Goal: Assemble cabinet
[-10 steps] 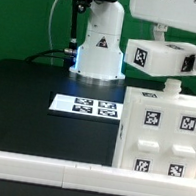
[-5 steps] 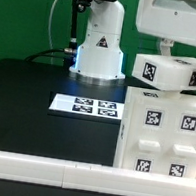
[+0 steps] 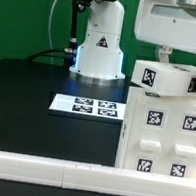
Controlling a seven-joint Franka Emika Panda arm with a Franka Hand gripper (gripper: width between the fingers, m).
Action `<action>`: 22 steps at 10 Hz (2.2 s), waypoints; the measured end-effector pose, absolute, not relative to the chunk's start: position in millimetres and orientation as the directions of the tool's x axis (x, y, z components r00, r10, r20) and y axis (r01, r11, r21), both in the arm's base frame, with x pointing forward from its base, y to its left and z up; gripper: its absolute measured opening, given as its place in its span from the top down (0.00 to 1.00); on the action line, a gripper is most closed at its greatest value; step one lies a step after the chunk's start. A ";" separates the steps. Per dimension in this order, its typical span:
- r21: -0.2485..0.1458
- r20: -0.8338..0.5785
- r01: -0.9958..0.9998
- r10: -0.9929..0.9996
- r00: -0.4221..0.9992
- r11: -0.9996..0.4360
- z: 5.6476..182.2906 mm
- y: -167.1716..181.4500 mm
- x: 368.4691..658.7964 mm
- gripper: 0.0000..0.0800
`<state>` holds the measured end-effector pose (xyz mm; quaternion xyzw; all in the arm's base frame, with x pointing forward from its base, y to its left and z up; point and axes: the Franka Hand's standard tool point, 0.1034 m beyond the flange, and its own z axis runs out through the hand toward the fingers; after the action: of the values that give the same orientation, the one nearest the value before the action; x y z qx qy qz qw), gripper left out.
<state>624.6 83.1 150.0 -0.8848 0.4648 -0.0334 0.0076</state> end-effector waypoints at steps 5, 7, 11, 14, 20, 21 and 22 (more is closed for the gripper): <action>-0.045 0.049 -0.835 -0.836 0.547 -0.549 149.2 82.9 624.1 0.31; -0.054 0.023 -0.911 -0.912 0.409 -0.410 148.1 76.6 618.6 0.31; -0.114 -0.051 -0.993 -0.999 0.007 -0.001 147.5 84.2 624.9 0.31; -0.101 -0.093 -0.976 -0.979 -0.181 0.190 147.4 85.5 625.2 0.31; -0.058 -0.168 -0.891 -0.884 -0.437 0.451 146.2 86.4 625.1 0.31; -0.061 -0.165 -0.905 -0.899 -0.406 0.420 146.6 87.0 624.9 0.10; -0.045 -0.166 -0.922 -0.913 -0.373 0.385 151.5 92.3 622.7 0.03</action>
Offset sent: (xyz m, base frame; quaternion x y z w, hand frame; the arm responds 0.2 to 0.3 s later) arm 0.0000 0.0000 0.0000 0.0000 0.0000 0.0000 1.0000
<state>622.7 92.3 151.5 -0.5540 0.8280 0.0279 0.0819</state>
